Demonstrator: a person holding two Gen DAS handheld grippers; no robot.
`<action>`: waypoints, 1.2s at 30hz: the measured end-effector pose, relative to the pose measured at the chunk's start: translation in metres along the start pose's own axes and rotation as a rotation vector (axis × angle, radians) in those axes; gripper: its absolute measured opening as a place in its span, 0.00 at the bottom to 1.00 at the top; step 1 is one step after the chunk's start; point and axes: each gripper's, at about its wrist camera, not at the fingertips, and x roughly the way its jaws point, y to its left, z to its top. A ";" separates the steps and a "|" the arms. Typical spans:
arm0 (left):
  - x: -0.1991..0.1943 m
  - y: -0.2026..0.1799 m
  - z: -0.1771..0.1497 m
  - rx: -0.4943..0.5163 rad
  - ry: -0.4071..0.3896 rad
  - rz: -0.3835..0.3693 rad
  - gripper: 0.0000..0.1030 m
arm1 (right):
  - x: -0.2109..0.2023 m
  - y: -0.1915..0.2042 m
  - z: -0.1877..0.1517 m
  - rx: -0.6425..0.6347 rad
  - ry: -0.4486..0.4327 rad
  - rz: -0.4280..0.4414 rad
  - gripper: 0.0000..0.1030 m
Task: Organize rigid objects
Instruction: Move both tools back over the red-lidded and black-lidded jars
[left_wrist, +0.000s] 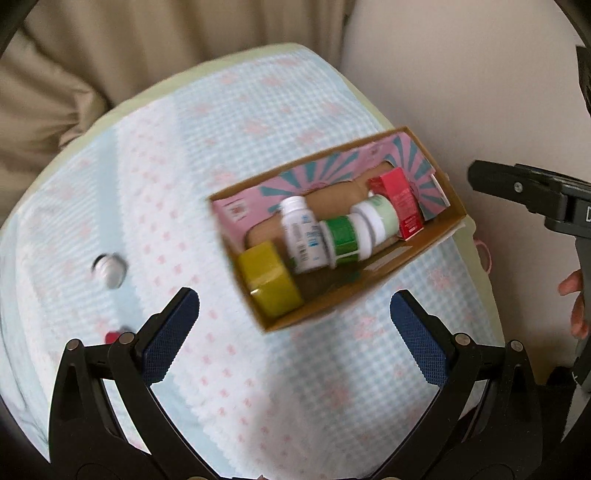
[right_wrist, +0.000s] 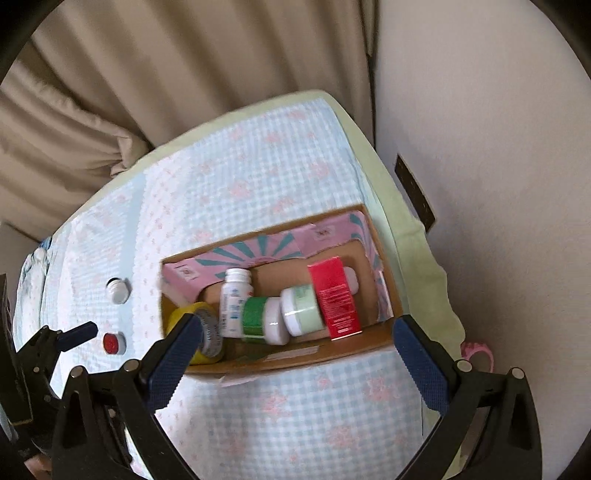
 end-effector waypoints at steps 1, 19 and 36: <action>-0.012 0.010 -0.008 -0.016 -0.015 0.009 1.00 | -0.007 0.008 -0.002 -0.016 -0.005 -0.003 1.00; -0.105 0.209 -0.141 -0.211 -0.132 0.115 1.00 | -0.068 0.222 -0.050 -0.239 -0.117 -0.013 1.00; 0.027 0.338 -0.182 -0.136 0.037 0.060 1.00 | 0.099 0.382 -0.022 -0.436 0.125 0.034 1.00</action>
